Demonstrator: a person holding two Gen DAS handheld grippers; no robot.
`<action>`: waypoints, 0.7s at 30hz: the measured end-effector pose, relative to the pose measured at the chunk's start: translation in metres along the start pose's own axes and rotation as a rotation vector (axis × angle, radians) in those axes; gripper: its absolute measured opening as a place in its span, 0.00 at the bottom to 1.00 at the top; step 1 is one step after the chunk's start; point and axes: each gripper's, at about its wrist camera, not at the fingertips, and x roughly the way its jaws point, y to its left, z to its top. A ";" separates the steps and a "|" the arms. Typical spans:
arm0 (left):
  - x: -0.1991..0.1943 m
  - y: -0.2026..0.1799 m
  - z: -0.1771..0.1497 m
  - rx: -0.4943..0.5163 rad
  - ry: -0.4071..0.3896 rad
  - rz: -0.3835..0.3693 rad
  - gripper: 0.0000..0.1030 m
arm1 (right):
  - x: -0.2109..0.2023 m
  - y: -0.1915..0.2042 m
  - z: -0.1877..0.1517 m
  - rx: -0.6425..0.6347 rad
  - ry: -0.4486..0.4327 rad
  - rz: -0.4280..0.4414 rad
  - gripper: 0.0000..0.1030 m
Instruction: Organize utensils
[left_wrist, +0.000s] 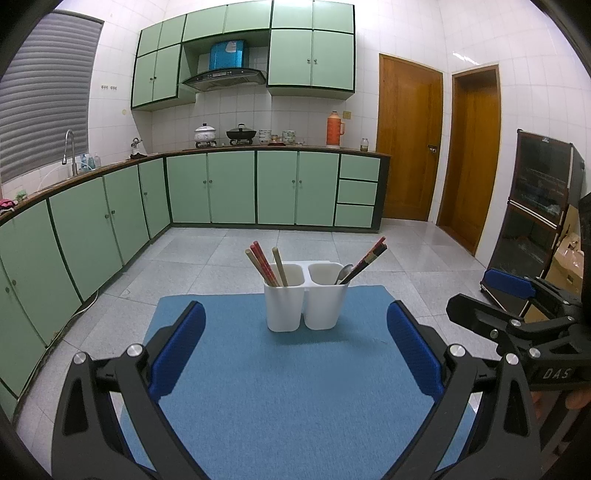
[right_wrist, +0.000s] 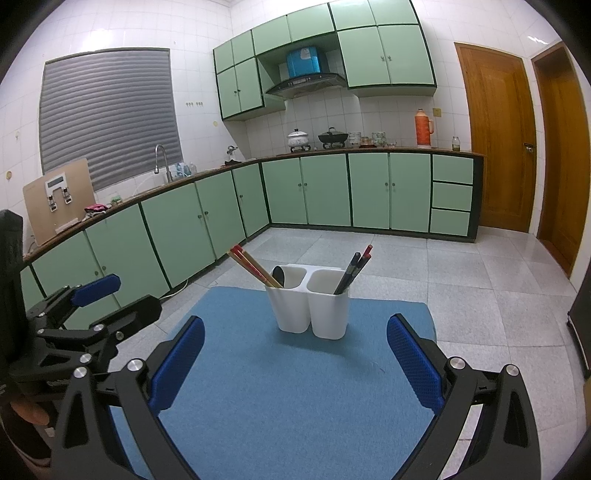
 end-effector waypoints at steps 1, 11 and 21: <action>0.000 0.000 -0.001 -0.001 0.000 -0.001 0.93 | 0.000 0.000 -0.001 0.000 0.000 -0.001 0.94; 0.004 -0.002 -0.002 -0.002 -0.001 0.000 0.93 | 0.003 -0.003 -0.004 -0.001 0.007 -0.004 0.94; 0.007 -0.002 -0.002 -0.009 0.004 -0.001 0.93 | 0.003 -0.005 -0.005 -0.001 0.008 -0.004 0.94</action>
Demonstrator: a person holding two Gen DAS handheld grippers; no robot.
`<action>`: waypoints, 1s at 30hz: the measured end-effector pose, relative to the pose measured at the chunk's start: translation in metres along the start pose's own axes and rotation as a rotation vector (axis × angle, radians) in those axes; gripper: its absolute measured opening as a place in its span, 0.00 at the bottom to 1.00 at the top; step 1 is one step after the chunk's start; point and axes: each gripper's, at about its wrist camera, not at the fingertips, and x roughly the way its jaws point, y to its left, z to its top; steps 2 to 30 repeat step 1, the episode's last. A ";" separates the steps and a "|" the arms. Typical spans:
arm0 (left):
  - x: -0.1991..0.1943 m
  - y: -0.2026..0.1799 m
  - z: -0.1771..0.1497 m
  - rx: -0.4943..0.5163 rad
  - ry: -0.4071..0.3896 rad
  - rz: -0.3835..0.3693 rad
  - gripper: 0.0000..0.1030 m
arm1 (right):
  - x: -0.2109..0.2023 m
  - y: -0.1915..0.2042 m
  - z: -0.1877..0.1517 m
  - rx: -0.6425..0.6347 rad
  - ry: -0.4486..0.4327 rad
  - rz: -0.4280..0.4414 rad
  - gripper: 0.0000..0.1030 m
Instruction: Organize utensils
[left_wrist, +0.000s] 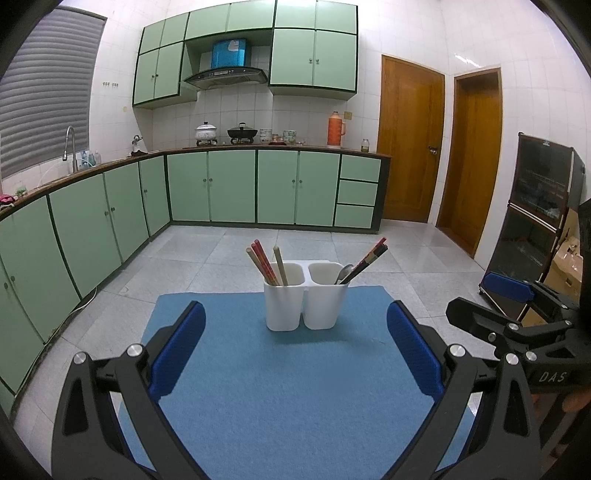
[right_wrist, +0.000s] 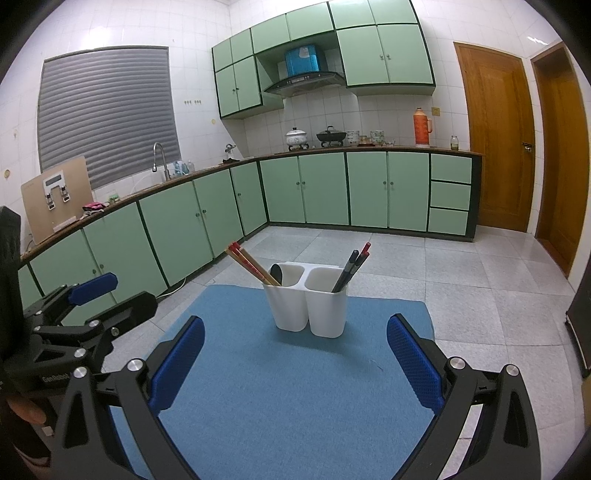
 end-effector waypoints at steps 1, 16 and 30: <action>0.000 0.000 0.000 0.000 0.000 0.001 0.93 | 0.000 0.000 -0.001 0.000 0.000 0.000 0.94; 0.000 0.000 0.000 0.000 0.000 0.001 0.93 | 0.000 0.000 -0.001 0.000 0.000 0.000 0.94; 0.000 0.000 0.000 0.000 0.000 0.001 0.93 | 0.000 0.000 -0.001 0.000 0.000 0.000 0.94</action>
